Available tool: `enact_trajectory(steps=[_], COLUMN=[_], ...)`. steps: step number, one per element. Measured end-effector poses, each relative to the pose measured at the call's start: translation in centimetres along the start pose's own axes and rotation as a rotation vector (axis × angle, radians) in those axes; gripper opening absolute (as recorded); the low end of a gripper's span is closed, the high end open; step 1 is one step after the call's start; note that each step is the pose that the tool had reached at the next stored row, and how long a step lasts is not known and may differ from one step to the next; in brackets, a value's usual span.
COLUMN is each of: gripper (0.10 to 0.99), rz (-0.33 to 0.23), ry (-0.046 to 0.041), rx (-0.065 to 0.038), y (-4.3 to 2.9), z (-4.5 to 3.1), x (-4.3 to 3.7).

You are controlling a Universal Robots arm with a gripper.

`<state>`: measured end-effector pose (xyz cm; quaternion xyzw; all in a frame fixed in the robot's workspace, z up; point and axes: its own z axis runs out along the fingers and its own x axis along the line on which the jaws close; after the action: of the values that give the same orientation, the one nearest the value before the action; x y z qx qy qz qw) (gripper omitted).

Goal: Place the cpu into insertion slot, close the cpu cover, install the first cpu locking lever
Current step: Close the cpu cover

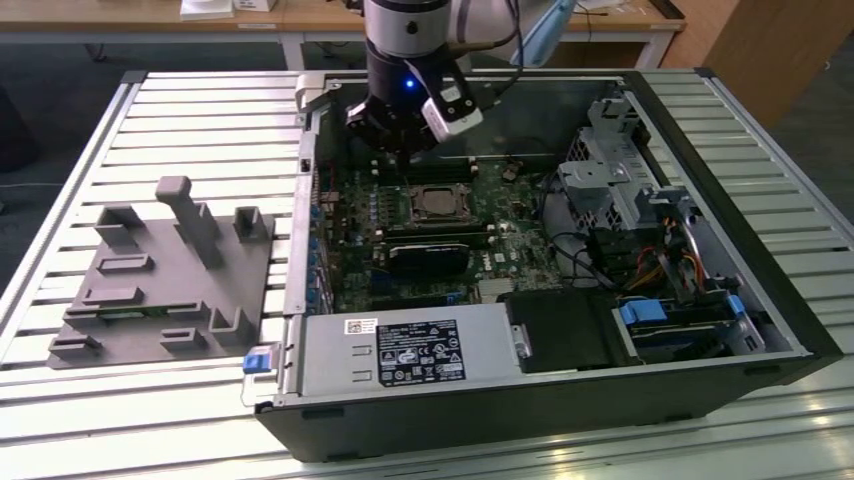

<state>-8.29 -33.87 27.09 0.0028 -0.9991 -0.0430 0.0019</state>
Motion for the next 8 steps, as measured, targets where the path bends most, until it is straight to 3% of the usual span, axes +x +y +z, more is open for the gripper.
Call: enact_trajectory(steps=[8], gripper=[0.106], rz=[0.000], ry=[0.0000], rx=[0.000], y=[0.59], z=[0.44], x=[0.32])
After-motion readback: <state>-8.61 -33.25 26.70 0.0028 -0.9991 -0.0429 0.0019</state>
